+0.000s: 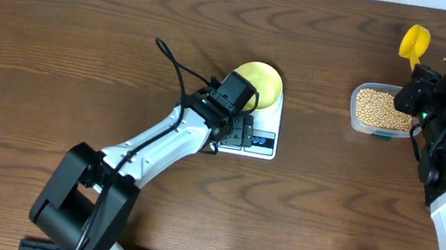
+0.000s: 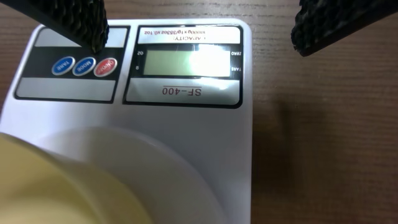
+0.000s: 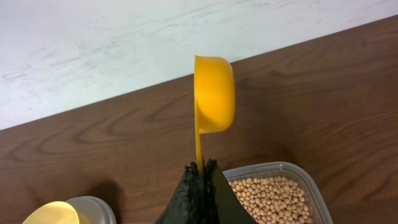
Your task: Scoop item into bowl and weigh 50g on scale
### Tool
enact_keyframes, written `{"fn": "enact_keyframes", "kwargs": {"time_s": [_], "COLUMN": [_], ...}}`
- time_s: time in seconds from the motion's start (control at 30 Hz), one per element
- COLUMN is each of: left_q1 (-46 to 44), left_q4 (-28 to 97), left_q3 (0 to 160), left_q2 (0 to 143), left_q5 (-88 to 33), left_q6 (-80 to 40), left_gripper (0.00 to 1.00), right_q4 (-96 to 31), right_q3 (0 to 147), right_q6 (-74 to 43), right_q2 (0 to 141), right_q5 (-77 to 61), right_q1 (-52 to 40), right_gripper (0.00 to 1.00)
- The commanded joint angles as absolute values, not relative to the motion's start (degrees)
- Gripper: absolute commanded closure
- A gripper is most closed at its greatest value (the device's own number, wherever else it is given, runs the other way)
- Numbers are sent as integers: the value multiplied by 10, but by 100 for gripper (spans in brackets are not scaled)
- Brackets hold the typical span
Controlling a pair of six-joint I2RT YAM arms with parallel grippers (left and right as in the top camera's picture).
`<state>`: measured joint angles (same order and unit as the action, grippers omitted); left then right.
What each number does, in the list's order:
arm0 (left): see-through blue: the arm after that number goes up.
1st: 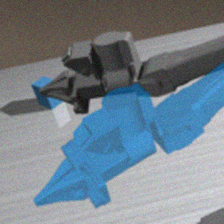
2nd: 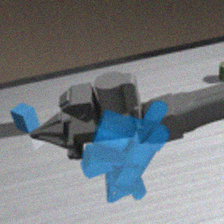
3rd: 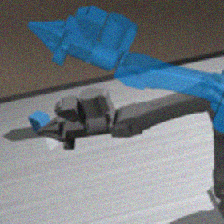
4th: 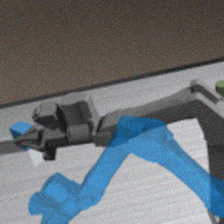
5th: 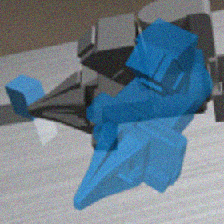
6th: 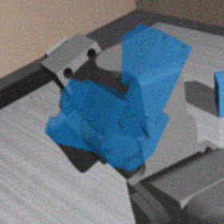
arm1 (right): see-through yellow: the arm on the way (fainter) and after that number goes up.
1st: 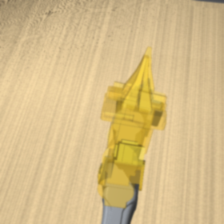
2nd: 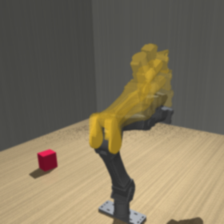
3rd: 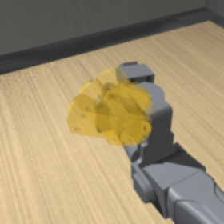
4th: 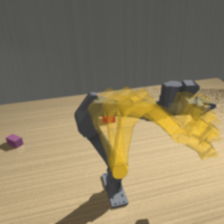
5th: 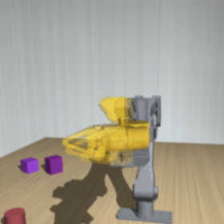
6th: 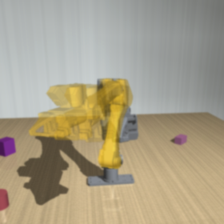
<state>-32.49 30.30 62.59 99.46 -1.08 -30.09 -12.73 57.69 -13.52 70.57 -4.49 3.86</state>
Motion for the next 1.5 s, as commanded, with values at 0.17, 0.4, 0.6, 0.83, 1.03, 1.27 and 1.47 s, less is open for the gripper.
{"fn": "enact_keyframes", "kwargs": {"time_s": [0.17,0.4,0.6,0.83,1.03,1.27,1.47], "left_q1": [-335,-352,-352,-352,-356,-356,-356], "left_q4": [285,256,256,253,249,247,248], "left_q3": [622,622,622,621,621,621,621], "left_q2": [1021,1036,1037,1042,1056,1068,1071], "left_q5": [-20,-21,12,33,30,31,31], "left_q6": [-305,-282,-284,-284,-288,-289,-288], "left_gripper": [4,4,4,4,4,4,4], "right_q4": [-129,-132,-136,-135,-136,-136,-137], "right_q3": [583,583,583,583,583,583,583], "right_q6": [-128,-128,-128,-128,-128,-128,-128], "right_q2": [708,708,708,708,708,708,708], "right_q5": [-46,-46,-46,-46,-46,-46,-46], "right_q1": [41,41,41,41,41,41,41], "right_gripper": [99,99,99,99,99,99,99]}}
